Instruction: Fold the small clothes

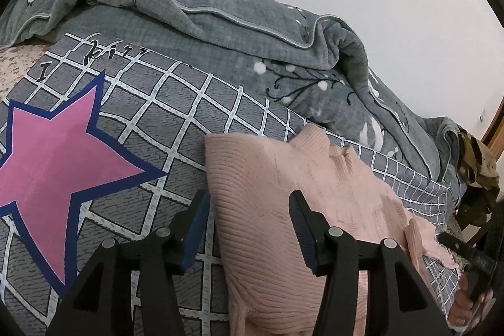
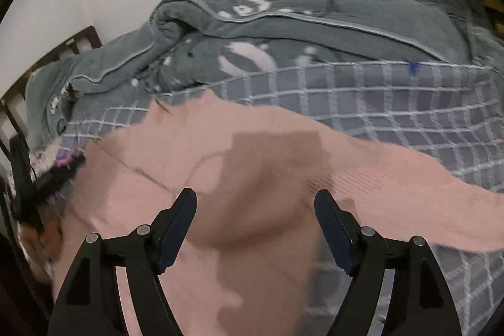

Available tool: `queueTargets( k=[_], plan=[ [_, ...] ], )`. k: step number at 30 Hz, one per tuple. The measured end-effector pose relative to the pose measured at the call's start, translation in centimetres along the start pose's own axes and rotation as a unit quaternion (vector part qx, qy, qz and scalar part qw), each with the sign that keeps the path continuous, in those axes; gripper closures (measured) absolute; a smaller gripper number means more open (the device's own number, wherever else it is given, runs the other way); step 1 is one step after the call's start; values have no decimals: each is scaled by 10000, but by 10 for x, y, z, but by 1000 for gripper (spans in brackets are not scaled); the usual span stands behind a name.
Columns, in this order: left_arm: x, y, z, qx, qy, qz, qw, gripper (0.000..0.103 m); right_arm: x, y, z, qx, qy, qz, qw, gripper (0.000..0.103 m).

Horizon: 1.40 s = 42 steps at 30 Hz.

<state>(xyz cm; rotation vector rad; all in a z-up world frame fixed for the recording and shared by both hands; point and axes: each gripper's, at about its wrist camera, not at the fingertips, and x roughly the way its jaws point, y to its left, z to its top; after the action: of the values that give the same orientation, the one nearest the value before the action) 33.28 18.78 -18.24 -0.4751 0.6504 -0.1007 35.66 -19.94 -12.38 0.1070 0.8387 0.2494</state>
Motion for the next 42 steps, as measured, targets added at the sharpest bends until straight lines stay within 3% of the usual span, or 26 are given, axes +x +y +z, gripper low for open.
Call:
queueTargets(
  k=[4, 5, 6, 7, 10, 14, 16, 18, 20, 22, 24, 25, 28, 29, 30, 31, 32, 33, 37, 42],
  plan=[
    [1, 2, 0, -30, 17, -21, 10000, 51, 45, 32, 16, -255, 302, -707, 9967, 28],
    [1, 2, 0, -38, 22, -21, 10000, 51, 52, 35, 13, -364, 317, -897, 9948, 41],
    [1, 2, 0, -48, 27, -23, 10000, 51, 57, 38, 10, -482, 339, -1016, 9931, 82],
    [1, 3, 0, -57, 29, -24, 10000, 51, 64, 42, 5, -667, 467, -1065, 9910, 100],
    [0, 3, 0, -65, 22, -42, 10000, 51, 40, 35, -7, -767, 228, -724, 9942, 99],
    [0, 3, 0, -69, 24, -36, 10000, 51, -15, 6, -27, -631, -201, -671, 9955, 98],
    [0, 3, 0, -66, 19, -43, 10000, 51, -28, -10, -44, -638, 12, -693, 9956, 87],
    [0, 3, 0, -63, 22, -35, 10000, 51, -31, -23, -59, -770, 261, -929, 9924, 66],
    [0, 3, 0, -65, 20, -41, 10000, 51, -33, -28, -63, -897, 332, -1135, 9889, 65],
    [0, 3, 0, -77, 20, -41, 10000, 51, -36, -32, -57, -797, 270, -990, 9915, 60],
    [0, 3, 1, -104, 18, -49, 9999, 51, -35, -30, -51, -729, 174, -764, 9943, 41],
    [1, 4, 1, -113, 23, -53, 9999, 51, -28, -28, -47, -732, 158, -738, 9945, 39],
    [1, 4, 2, -112, 27, -60, 9999, 51, 3, -21, -40, -780, 360, -935, 9919, 40],
    [1, 4, 1, -112, 34, -67, 9999, 51, 14, -19, -39, -780, 499, -1002, 9907, 46],
    [2, 4, 2, -112, 47, -72, 9999, 51, 23, -18, -40, -786, 638, -1011, 9897, 61],
    [2, 4, 1, -112, 55, -78, 9999, 51, 29, -18, -41, -793, 749, -903, 9899, 68],
    [3, 4, 2, -116, 71, -92, 9999, 51, 26, -15, -42, -828, 653, -820, 9910, 89],
    [4, 5, 2, -129, 83, -98, 9998, 51, 21, -11, -42, -930, 542, -867, 9904, 94],
    [5, 7, 2, -183, 93, -141, 9997, 51, -12, 7, -30, -1408, -187, -819, 9865, 94],
    [1, 6, 1, -176, 2, -233, 9996, 50, -28, 18, 3, -1619, -750, -752, 9811, 95]
  ],
)
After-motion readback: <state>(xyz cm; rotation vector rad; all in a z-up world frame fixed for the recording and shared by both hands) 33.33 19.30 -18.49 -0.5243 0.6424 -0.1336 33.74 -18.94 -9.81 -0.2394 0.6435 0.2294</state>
